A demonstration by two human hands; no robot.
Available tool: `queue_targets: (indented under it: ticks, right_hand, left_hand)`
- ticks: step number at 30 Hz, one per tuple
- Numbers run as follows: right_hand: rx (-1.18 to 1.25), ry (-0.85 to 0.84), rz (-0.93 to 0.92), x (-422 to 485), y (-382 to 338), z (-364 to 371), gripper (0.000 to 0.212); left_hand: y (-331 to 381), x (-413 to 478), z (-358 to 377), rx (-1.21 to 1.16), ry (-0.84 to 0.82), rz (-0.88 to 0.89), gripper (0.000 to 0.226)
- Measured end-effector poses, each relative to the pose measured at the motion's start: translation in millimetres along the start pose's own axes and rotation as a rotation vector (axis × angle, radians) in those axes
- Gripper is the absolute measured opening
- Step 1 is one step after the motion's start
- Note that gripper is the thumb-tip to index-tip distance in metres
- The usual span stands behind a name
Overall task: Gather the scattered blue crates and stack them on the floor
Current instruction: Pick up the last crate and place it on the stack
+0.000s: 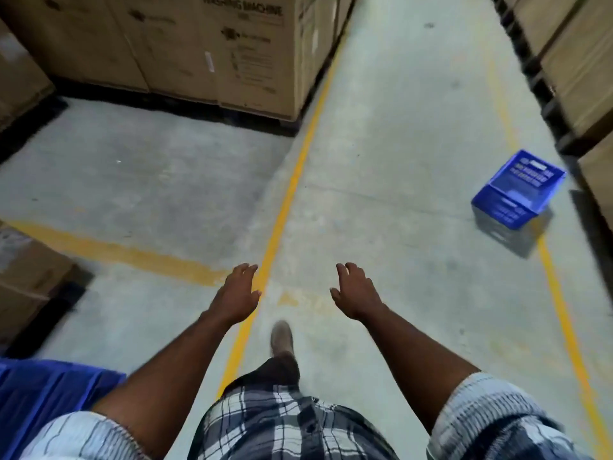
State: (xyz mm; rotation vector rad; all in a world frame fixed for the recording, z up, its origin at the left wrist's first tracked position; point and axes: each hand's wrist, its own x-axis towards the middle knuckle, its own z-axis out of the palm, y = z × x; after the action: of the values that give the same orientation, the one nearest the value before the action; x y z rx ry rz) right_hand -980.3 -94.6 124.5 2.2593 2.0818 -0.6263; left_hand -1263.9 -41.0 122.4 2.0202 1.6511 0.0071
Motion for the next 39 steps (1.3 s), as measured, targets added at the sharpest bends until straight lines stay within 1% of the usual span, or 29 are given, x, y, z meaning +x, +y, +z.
queue_targets:
  ticks: [6, 12, 16, 19, 22, 27, 34, 36, 39]
  right_hand:
    - [0.102, 0.059, 0.262, 13, 90, -25, 0.058]
    - [0.16, 0.086, 0.508, 56, 166, -55, 0.06]
    - [0.323, 0.148, 0.704, 99, 203, -83, 0.06]
    - [0.381, 0.195, 0.764, 129, 229, -102, 0.061]
    - [0.406, 0.205, 0.804, 150, 254, -114, 0.061]
    - [0.455, 0.25, 0.905, 208, 320, -137, 0.058]
    - [0.532, 0.277, 0.958, 310, 448, -178, 0.056]
    - [0.541, 0.281, 0.968, 334, 491, -201, 0.055]
    - [0.538, 0.326, 0.977, 365, 553, -241, 0.054]
  left_hand:
    - [76, 103, 22, 0.073, -0.154, 0.158, 0.066]
    - [160, 226, 28, 0.092, -0.246, 0.356, 0.066]
    - [216, 308, 18, 0.106, -0.293, 0.436, 0.064]
    - [254, 367, 6, 0.116, -0.288, 0.473, 0.064]
    - [286, 414, 1, 0.11, -0.305, 0.489, 0.064]
    - [358, 499, 10, 0.145, -0.337, 0.555, 0.064]
    - [492, 623, 43, 0.207, -0.397, 0.616, 0.065]
    - [539, 655, 46, 0.223, -0.411, 0.636, 0.064]
    - [612, 700, 45, 0.223, -0.384, 0.69, 0.064]
